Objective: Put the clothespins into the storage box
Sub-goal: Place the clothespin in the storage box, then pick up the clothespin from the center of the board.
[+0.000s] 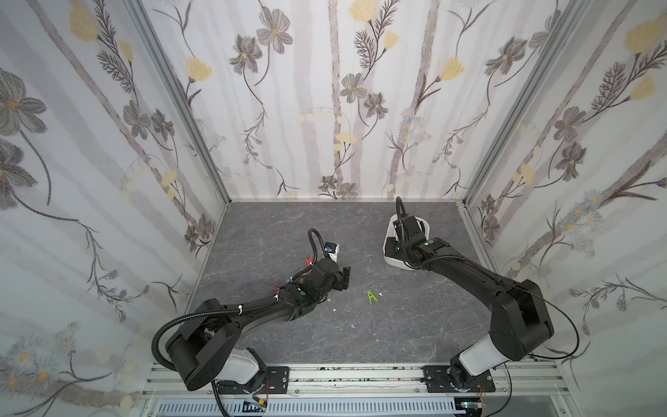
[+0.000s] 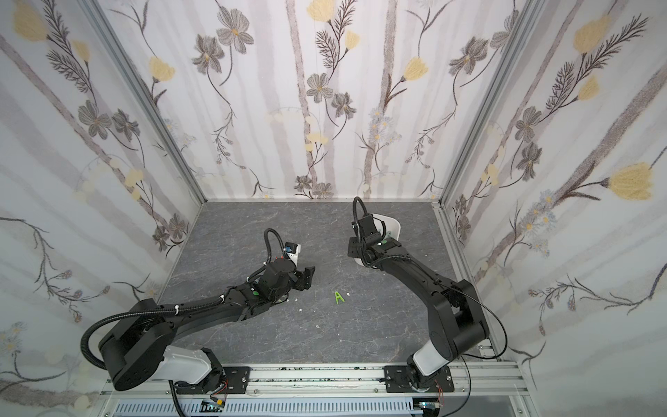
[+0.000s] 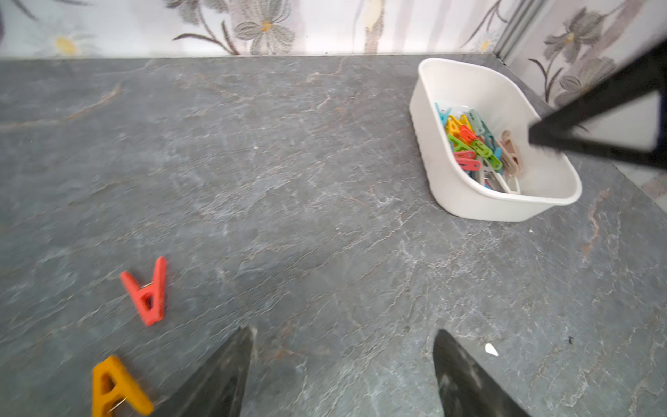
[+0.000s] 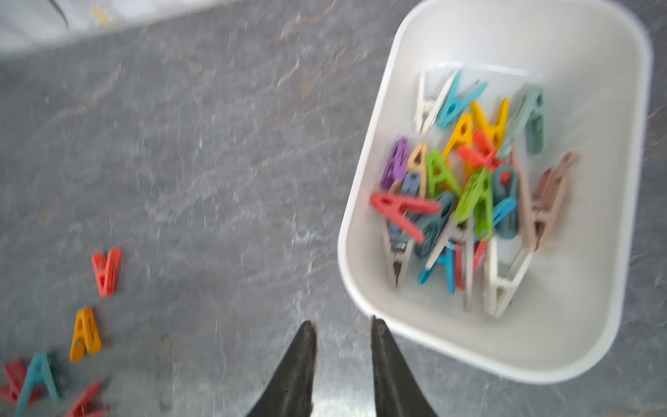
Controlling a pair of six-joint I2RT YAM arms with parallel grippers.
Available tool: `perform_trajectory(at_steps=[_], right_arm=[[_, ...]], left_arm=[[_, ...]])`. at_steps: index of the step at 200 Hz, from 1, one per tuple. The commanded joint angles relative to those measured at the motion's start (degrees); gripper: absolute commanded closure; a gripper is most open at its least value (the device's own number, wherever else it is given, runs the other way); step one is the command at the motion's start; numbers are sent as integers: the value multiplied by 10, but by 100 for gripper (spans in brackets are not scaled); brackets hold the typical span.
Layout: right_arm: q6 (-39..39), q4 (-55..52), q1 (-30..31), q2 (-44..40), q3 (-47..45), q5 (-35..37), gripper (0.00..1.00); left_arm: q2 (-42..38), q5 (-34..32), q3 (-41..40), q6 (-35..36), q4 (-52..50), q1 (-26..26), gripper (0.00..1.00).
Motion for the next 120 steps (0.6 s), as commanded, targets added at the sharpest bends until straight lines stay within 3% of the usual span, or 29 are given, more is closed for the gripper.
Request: perform_trajectory(at_steps=[1,48,120], right_arm=[[30,-2,48,-17,-48,-11,71],[56,11,135,7,-101,-19,71],[38,31,155,37,-138,-26,75]], left_arm=[[-43,11,-36,-50,-28,24,21],[-117,24,-90,-84,-53,50,21],[-116,32,-96,-98,-43,50,22]])
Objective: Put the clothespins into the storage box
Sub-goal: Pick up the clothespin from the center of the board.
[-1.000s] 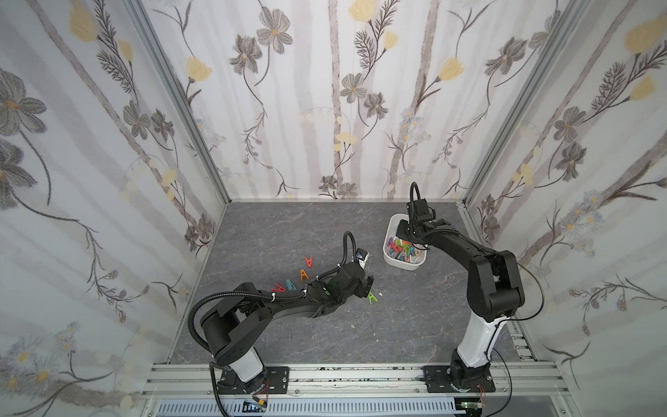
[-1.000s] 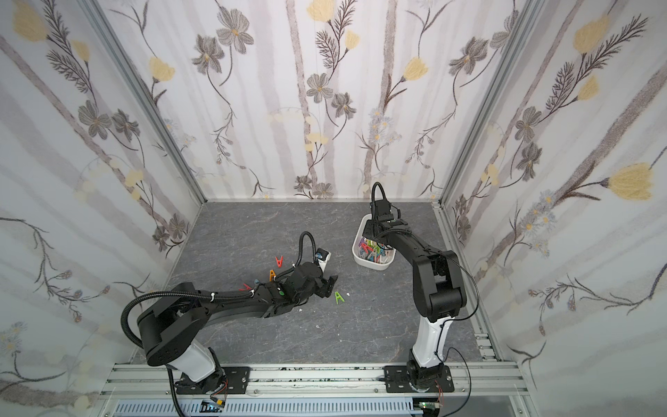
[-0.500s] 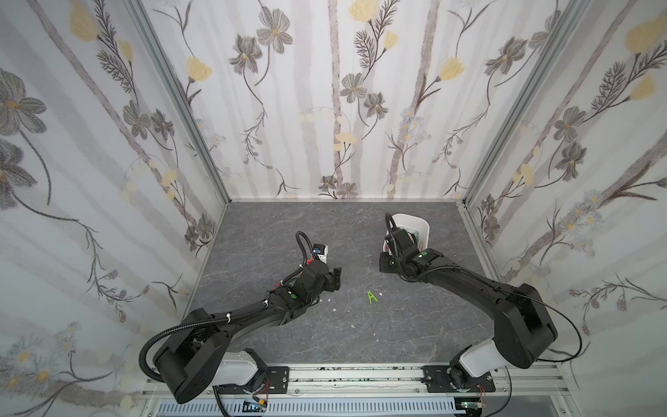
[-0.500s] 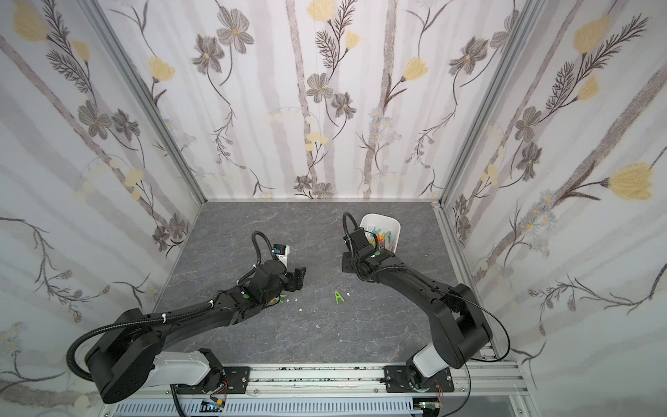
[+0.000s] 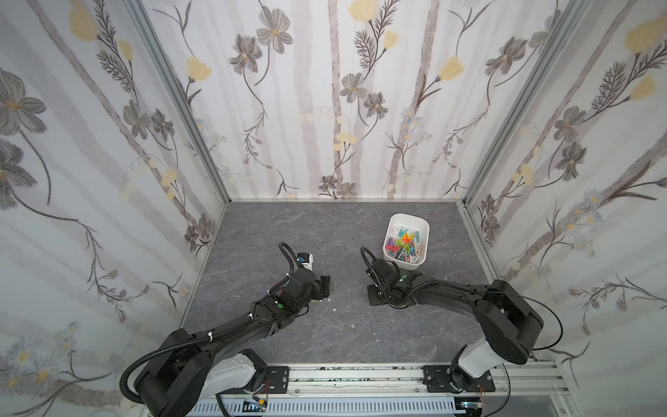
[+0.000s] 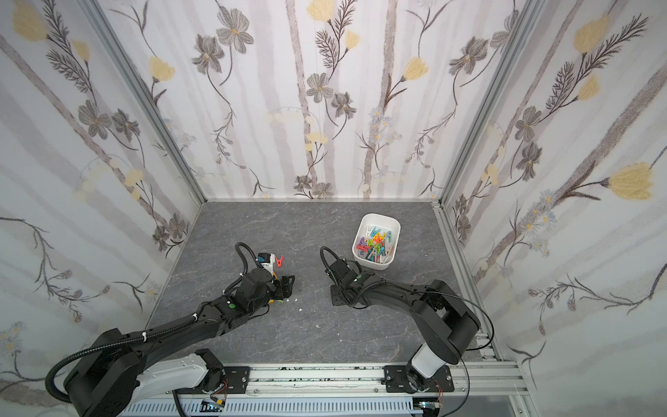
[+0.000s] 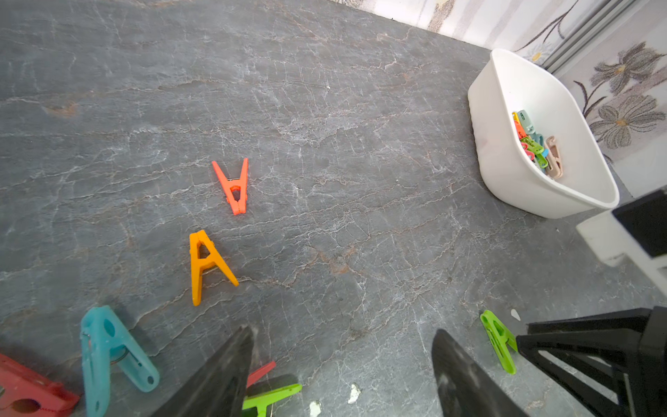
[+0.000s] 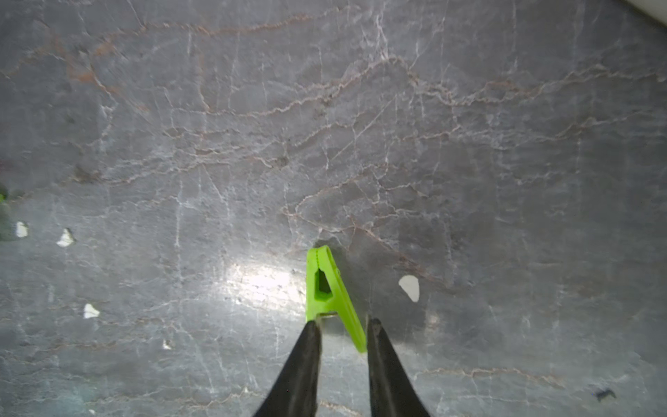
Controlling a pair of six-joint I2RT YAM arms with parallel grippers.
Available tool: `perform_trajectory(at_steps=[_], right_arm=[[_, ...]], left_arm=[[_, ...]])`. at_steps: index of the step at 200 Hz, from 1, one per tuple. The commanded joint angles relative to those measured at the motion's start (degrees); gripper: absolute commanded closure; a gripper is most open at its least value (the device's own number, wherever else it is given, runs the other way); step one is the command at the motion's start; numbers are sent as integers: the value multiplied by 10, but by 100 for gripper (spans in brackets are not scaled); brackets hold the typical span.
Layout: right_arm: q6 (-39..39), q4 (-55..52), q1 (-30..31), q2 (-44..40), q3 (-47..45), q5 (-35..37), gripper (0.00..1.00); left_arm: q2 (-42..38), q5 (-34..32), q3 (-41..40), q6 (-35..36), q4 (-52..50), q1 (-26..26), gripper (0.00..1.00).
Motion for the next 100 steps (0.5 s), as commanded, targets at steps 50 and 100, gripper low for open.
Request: perform_trajectory(at_steps=[50,100], right_arm=[[-10,45,3,35,-8,4,82],[-19,20,4,20,22,26,91]], left_arm=[[11,1,10,-2,13,0,22],[8,-9,16,4,7,1,22]])
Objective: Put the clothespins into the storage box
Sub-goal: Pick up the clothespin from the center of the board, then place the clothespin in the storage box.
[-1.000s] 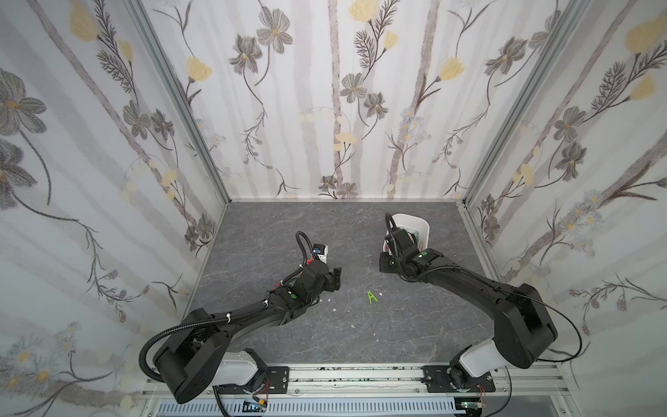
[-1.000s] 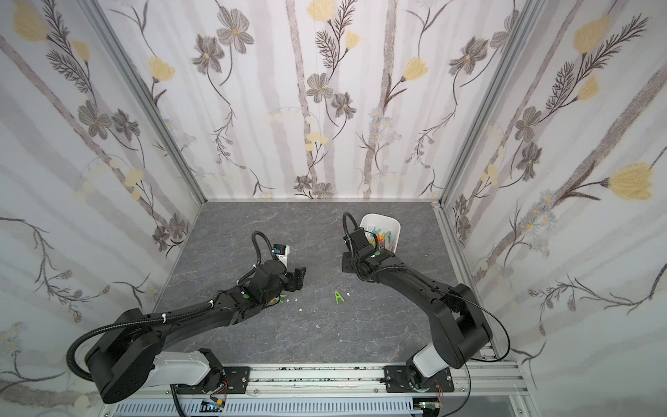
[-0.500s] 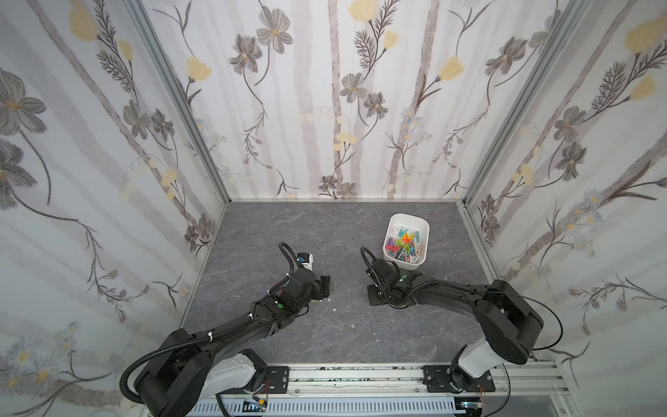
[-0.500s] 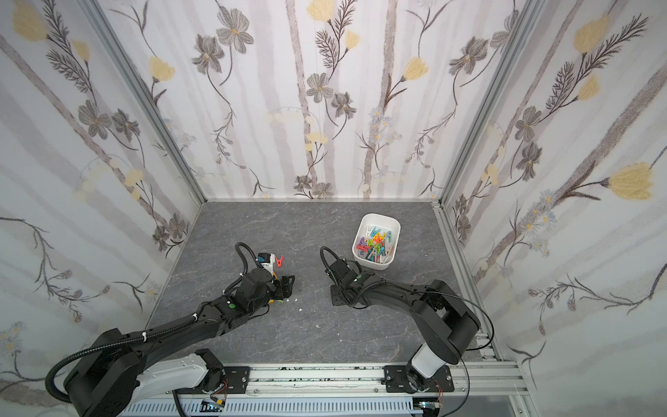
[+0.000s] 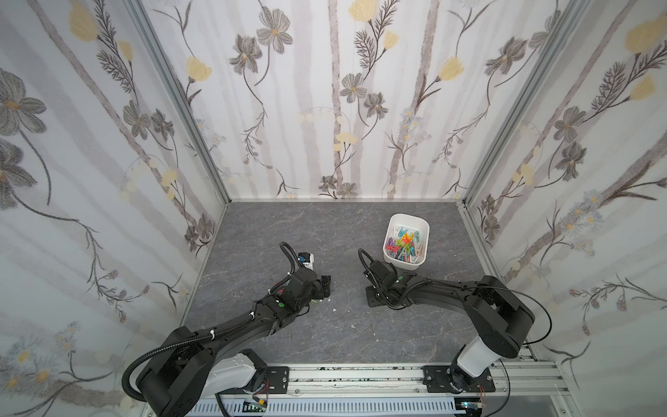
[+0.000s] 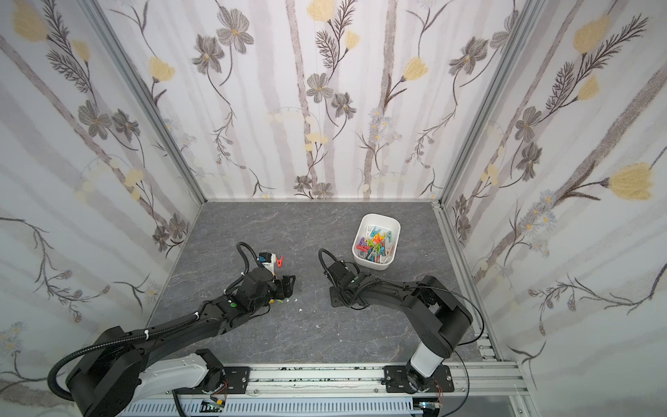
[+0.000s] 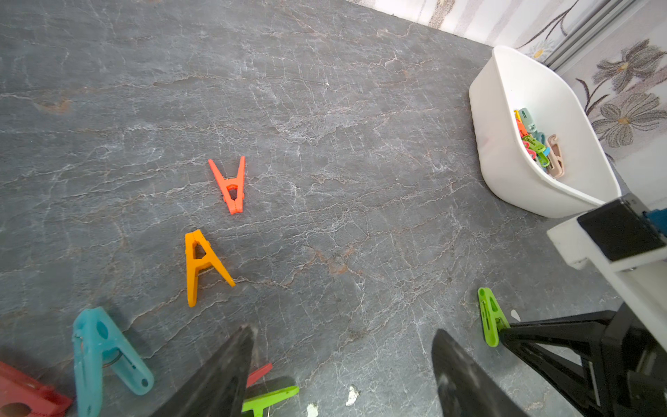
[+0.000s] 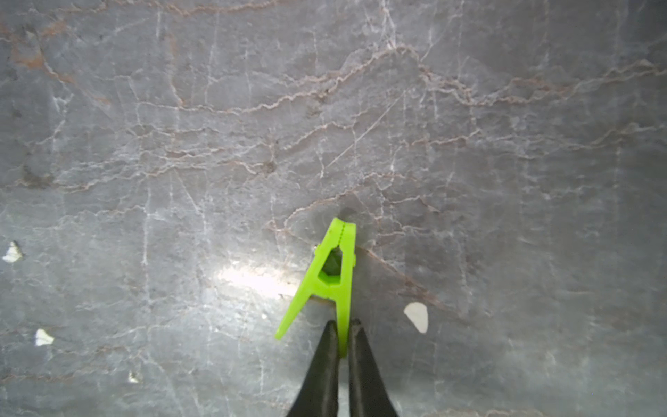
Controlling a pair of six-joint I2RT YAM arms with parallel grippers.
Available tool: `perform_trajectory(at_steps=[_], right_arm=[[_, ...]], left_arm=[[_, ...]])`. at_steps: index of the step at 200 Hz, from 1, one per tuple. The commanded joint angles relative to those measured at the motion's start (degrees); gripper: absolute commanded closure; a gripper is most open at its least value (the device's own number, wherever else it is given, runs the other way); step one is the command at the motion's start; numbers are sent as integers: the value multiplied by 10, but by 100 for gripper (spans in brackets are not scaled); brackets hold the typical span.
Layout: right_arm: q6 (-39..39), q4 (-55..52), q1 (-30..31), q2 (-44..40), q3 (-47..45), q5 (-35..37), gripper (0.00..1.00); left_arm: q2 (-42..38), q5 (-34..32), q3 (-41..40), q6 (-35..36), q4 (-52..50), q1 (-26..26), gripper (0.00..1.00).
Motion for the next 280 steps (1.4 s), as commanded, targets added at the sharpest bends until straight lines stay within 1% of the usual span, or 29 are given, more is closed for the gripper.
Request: perform_trajectory(at_steps=[1,30,60,84,110,113,144,175,192,226,280], right_arm=[[-9,-4,1,-12,17,18,91],[-5,-18,1,-44,43,26,92],[4,-24,-15,-77,62,19,93],[1,-19,-58,-96,72,7,94],[-16,-6,-122,-106,76,-5,94],[-18,-4,-130,-107,77,-6,94],[-42,12,-209,-94,86,-16,95],[-51,41,-280,-76,88,-37,96],[-53,52,-307,-54,95,-45,96],[-54,69,-336,-10,114,-49,96],[-41,84,-339,32,132,-55,93]], left_arm=[[-2,-11,9,5,7,0,22],[-4,-28,31,19,-3,2,22],[-3,-39,60,60,-5,-4,22],[7,-45,77,102,25,-33,22],[45,-41,109,123,53,-66,22],[58,-39,113,124,57,-69,22],[127,-23,152,132,89,-93,22],[182,-8,178,142,105,-98,22],[208,-2,185,145,113,-99,22],[247,5,195,145,114,-99,22],[257,4,197,131,111,-100,21]])
